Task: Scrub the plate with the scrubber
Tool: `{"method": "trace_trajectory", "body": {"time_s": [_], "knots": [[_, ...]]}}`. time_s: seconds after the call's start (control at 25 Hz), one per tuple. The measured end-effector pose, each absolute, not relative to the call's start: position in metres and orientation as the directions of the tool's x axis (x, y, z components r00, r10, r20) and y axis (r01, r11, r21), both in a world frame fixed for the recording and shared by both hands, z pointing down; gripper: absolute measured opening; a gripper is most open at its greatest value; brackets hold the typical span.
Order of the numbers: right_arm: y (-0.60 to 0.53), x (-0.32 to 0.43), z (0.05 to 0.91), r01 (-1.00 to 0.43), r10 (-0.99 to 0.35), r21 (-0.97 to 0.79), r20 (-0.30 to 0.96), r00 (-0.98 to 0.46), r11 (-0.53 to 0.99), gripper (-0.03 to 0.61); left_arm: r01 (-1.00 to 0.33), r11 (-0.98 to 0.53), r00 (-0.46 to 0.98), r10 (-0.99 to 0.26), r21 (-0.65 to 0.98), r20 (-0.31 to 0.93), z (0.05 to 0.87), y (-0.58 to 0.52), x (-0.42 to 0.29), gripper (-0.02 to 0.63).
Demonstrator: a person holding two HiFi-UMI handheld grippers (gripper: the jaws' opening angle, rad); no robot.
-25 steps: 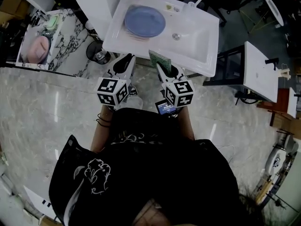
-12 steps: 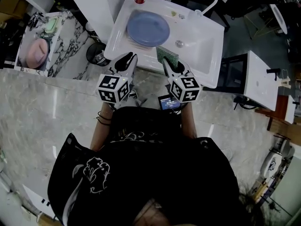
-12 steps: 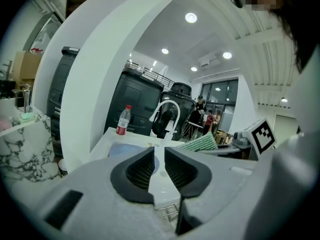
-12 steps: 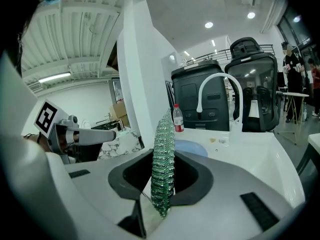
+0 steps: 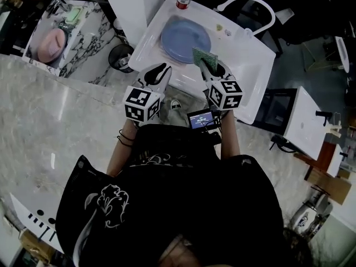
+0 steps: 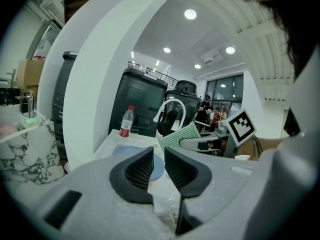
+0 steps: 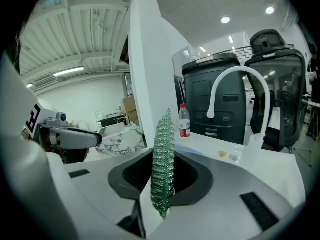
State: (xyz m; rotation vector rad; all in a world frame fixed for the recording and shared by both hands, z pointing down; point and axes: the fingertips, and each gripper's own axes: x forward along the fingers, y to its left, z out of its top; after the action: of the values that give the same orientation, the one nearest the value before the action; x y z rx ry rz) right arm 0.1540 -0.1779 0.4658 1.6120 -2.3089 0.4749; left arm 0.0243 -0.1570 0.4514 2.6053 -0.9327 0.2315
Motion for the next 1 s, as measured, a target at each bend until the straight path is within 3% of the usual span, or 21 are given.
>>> {"method": "trace_trajectory", "body": {"time_s": [0.44,1.0], "knots": [[-0.273,0.170,0.492,-0.864,-0.767,0.002,0.461,-0.446,0.504,0.091,-0.726,-0.630,0.688,-0.665,0.276,0.291,0.462,-0.198,0.042,0.061],[-0.366,0.162,0.579,-0.745,-0.632,0.143,0.646,-0.428,0.651,0.091,-0.764,-0.587,0.643,-0.665,0.266,0.380,0.500,-0.210,0.061,0.061]]}}
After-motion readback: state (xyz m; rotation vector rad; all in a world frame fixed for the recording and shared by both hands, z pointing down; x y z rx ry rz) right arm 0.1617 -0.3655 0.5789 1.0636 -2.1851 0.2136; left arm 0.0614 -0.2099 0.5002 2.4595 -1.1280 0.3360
